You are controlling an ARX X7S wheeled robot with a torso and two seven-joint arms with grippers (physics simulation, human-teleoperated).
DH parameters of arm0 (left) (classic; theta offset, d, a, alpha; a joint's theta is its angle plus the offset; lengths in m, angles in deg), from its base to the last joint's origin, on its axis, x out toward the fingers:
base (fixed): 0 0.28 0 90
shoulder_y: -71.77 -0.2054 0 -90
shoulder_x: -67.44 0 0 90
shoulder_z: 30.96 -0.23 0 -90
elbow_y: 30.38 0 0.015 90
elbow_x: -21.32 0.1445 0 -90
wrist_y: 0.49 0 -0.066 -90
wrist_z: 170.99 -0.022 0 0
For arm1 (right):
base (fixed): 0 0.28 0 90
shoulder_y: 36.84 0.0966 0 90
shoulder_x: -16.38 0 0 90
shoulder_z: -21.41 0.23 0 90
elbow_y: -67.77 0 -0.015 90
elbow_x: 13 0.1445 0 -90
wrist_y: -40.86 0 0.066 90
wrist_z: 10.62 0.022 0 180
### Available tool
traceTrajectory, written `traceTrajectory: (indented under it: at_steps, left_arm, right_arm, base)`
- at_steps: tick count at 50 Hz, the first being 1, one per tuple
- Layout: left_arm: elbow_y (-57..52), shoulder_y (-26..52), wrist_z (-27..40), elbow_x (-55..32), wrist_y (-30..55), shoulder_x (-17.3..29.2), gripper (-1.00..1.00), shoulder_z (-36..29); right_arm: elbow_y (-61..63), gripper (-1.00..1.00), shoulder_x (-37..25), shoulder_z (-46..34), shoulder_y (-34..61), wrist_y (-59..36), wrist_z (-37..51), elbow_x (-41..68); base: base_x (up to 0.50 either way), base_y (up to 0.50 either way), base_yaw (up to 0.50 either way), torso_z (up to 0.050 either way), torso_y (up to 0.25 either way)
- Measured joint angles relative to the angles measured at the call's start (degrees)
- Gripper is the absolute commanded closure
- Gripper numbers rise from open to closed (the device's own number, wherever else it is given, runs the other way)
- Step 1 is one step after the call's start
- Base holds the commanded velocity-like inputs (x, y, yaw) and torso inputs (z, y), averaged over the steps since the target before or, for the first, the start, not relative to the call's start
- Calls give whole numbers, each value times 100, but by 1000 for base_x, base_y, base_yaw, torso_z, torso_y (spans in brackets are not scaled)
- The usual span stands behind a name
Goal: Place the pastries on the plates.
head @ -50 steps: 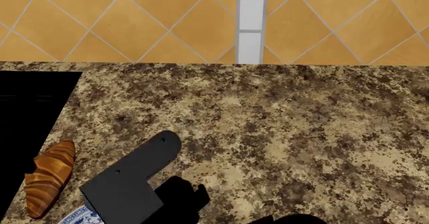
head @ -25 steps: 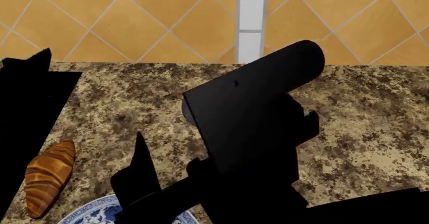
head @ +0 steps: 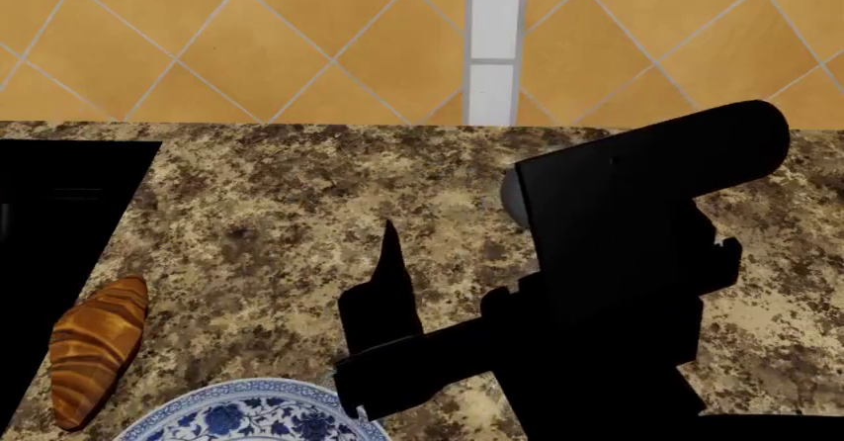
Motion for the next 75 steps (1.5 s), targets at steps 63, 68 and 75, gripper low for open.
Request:
traceTrajectory:
  at_steps: [63, 68, 75]
  left_arm:
    - [433, -560, -461, 490, -510, -62, -100, -688]
    - [499, -591, -641, 717, -549, -86, -100, -732]
    - [613, -592, -883, 1021, -597, -134, -100, -809]
  right_arm:
    - [286, -100, -451, 208, -486, 345, -15, 197]
    - [283, -100, -474, 209, -505, 362, -6, 215]
    - [238, -100, -468, 192, -533, 359, -72, 143]
  base:
    - [0, 0, 0, 0, 0]
    - [0, 0, 0, 0, 0]
    - [0, 0, 0, 0, 0]
